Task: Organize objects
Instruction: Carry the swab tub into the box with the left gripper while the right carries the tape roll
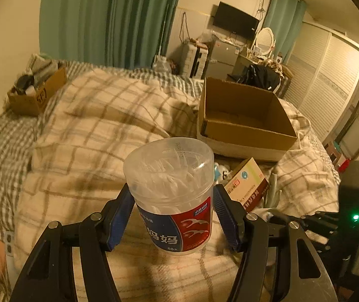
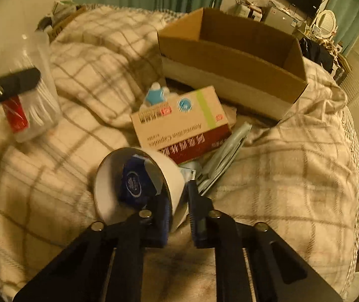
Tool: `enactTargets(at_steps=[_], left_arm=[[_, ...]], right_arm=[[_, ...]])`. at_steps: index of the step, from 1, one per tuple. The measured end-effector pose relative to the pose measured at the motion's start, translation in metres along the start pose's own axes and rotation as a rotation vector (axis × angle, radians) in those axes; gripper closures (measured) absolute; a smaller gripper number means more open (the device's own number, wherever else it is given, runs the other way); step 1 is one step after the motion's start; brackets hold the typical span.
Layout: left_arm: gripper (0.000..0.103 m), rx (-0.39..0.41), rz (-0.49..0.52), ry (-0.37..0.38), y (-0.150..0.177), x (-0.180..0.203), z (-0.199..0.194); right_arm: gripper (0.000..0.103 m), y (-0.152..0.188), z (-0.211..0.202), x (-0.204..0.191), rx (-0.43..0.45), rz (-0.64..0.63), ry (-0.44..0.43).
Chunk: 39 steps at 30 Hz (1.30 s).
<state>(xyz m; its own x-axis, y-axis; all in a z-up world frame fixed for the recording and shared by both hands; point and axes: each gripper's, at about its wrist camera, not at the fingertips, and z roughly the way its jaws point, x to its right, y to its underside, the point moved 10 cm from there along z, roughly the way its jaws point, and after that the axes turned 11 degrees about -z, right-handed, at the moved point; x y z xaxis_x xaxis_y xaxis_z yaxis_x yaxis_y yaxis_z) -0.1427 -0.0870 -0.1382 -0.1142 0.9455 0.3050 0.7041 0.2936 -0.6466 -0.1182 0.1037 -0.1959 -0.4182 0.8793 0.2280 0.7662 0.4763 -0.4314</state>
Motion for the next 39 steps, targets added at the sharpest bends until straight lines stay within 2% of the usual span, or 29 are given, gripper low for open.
enactTargets(at_steps=[8,11,18,24,27,31,35,39], left_arm=[[0.038,-0.013,-0.013,0.016,-0.003,0.005,-0.01],[0.038,-0.01,-0.014,0.032,-0.012,0.014,-0.018],[0.038,0.008,0.048,0.078,-0.048,0.058,-0.031],[0.038,0.003,0.104,0.097,-0.098,0.103,-0.011],[0.038,0.016,0.114,0.097,-0.125,0.119,0.007],[0.038,0.066,0.144,0.073,-0.16,0.14,0.039],[0.038,0.054,0.167,0.089,-0.173,0.156,0.082],[0.038,0.006,0.179,0.088,-0.169,0.162,0.134]], right_arm=[[0.099,-0.024,-0.041,0.012,0.117,-0.029,0.004],[0.099,-0.039,-0.066,0.029,0.172,-0.024,0.028],[0.099,-0.081,-0.116,0.081,0.279,-0.024,0.078],[0.099,-0.123,-0.136,0.135,0.318,-0.017,0.124],[0.099,-0.148,-0.134,0.166,0.32,-0.009,0.149],[0.099,-0.175,-0.109,0.206,0.305,0.024,0.163],[0.099,-0.19,-0.065,0.229,0.27,0.051,0.131],[0.099,-0.196,-0.011,0.244,0.216,0.073,0.1]])
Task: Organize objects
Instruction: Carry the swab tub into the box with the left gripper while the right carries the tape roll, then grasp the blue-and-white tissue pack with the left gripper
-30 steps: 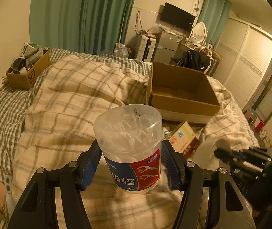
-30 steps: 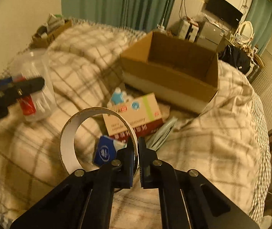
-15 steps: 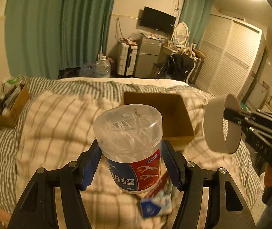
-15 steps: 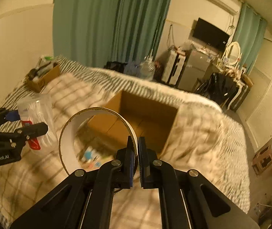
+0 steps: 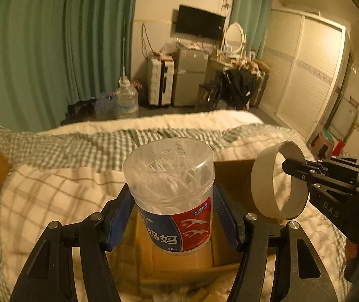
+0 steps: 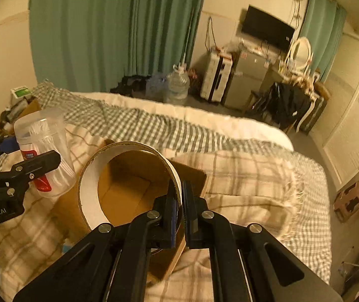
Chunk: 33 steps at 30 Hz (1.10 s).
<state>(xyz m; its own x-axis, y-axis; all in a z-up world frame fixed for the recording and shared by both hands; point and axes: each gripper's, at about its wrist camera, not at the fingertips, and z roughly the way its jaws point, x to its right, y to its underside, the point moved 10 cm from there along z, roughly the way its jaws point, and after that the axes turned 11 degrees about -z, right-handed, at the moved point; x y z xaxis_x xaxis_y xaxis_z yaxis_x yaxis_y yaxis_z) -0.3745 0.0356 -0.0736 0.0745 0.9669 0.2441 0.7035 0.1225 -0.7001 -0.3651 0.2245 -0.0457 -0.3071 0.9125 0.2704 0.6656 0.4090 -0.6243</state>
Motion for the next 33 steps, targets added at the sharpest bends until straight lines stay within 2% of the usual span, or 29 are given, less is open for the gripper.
enactTargets(at_steps=[5,11,12,13,14,15,16,19,27,33], left_arm=[[0.038,-0.07,-0.006,0.01,0.022,-0.002,0.05],[0.037,-0.086,0.023,0.008,0.036,0.002,0.054],[0.036,-0.088,0.025,0.002,0.037,0.002,0.051],[0.033,-0.088,0.026,-0.002,0.036,0.003,0.046],[0.031,-0.086,0.024,-0.002,0.035,0.003,0.042],[0.023,-0.073,0.019,-0.006,0.033,0.003,0.034],[0.014,-0.051,0.014,-0.014,0.031,0.002,0.021],[0.006,0.002,0.014,-0.02,0.021,0.002,-0.01],[0.0,0.074,0.033,-0.048,0.016,0.004,-0.085],[0.0,0.087,0.068,-0.123,0.049,-0.014,-0.12]], right_arm=[[0.099,0.013,0.05,-0.005,-0.05,0.009,-0.046],[0.097,0.025,0.06,-0.011,-0.047,0.056,-0.122],[0.091,0.025,0.057,-0.011,-0.042,0.06,-0.121],[0.08,0.025,0.054,-0.012,-0.037,0.064,-0.119],[0.073,0.025,0.046,-0.01,-0.029,0.07,-0.112],[0.059,0.024,0.04,-0.011,-0.024,0.074,-0.107],[0.051,0.024,0.03,-0.009,-0.012,0.081,-0.096],[0.041,0.02,-0.003,-0.006,0.022,0.084,-0.082],[0.035,0.018,-0.088,-0.011,0.078,0.044,-0.014],[0.03,0.05,-0.137,-0.027,0.082,0.029,-0.013]])
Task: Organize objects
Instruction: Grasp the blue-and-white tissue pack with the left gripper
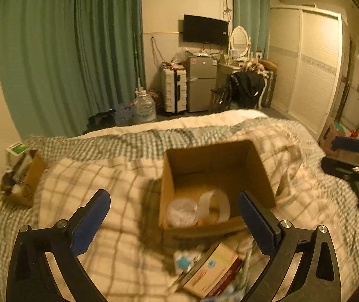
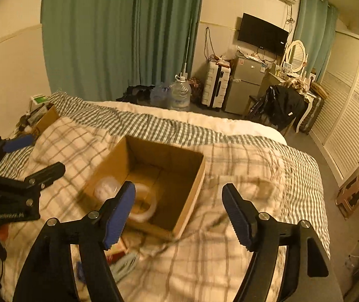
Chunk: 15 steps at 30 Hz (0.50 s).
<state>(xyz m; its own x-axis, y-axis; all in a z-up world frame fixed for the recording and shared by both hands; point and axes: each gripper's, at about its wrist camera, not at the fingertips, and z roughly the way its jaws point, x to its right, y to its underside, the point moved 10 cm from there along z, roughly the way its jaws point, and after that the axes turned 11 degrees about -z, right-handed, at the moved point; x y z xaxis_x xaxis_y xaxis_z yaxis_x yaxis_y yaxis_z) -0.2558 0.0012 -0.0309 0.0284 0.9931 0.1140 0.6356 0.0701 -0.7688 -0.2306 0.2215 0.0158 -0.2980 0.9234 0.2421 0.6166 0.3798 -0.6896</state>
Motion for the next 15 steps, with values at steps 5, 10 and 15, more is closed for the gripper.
enactTargets(at_steps=[5,10,15], left_arm=[[0.0,-0.022,-0.009,-0.048,0.043,-0.011,-0.007],[0.0,-0.095,-0.052,-0.047,0.106,-0.008,0.003],[0.0,-0.189,-0.083,-0.045,0.162,0.002,0.023]], right_arm=[[0.025,0.041,-0.02,-0.022,-0.017,-0.01,-0.021],[0.025,0.094,-0.005,-0.051,-0.066,-0.007,-0.037],[0.025,0.135,0.024,-0.068,-0.122,-0.003,-0.04]])
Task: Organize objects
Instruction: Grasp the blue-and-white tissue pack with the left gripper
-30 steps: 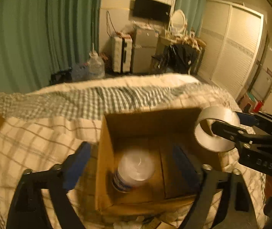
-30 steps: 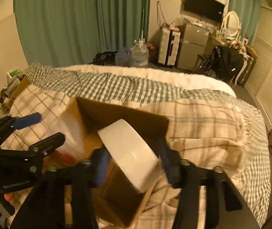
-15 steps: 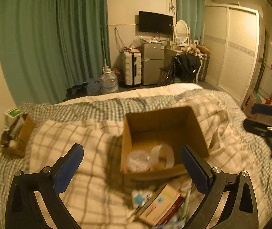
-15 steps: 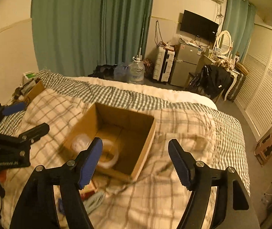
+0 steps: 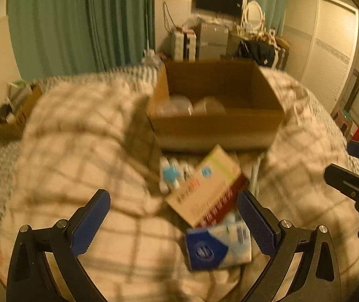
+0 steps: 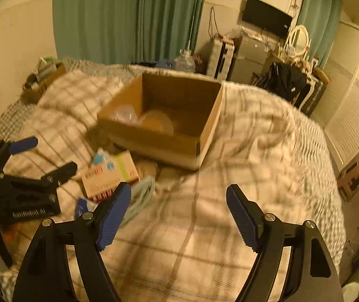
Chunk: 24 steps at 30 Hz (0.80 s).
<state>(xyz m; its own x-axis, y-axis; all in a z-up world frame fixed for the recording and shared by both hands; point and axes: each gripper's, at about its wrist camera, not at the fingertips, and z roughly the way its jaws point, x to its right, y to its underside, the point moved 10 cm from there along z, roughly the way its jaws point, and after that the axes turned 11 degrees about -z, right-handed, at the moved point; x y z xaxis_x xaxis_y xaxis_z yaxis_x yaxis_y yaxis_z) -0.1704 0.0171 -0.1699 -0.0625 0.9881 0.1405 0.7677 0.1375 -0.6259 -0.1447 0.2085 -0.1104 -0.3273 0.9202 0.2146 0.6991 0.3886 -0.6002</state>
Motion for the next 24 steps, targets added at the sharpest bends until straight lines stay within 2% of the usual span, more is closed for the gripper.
enactTargets(at_steps=[5,9,13,14,15,16,20,22,24], left_arm=[[0.0,-0.12,-0.026,0.066,0.041,0.014,0.02],[0.0,-0.173,0.036,0.049,0.062,0.027,0.035],[0.002,-0.221,0.054,0.059,0.074,0.034,0.05],[0.004,-0.22,0.047,0.062,0.073,0.032,0.05],[0.018,-0.22,0.042,0.074,0.073,0.033,0.049],[0.024,-0.229,0.034,0.1,0.073,0.034,0.047],[0.025,-0.222,0.017,0.13,0.068,0.033,0.037],[0.025,-0.178,0.004,0.14,0.054,0.029,0.022],[0.026,-0.121,0.013,0.102,0.039,0.021,0.012]], right_arm=[[0.025,0.025,0.027,-0.004,-0.044,0.016,0.0],[0.025,0.04,0.042,-0.005,-0.073,0.054,-0.022],[0.025,0.043,0.046,-0.007,-0.079,0.058,-0.03],[0.025,0.043,0.046,-0.007,-0.078,0.058,-0.029],[0.025,0.043,0.045,-0.007,-0.076,0.056,-0.027],[0.026,0.042,0.044,-0.008,-0.072,0.053,-0.023],[0.026,0.04,0.039,-0.01,-0.067,0.049,-0.016],[0.026,0.038,0.033,-0.013,-0.056,0.065,-0.031],[0.026,0.035,0.031,-0.017,-0.052,0.088,-0.06]])
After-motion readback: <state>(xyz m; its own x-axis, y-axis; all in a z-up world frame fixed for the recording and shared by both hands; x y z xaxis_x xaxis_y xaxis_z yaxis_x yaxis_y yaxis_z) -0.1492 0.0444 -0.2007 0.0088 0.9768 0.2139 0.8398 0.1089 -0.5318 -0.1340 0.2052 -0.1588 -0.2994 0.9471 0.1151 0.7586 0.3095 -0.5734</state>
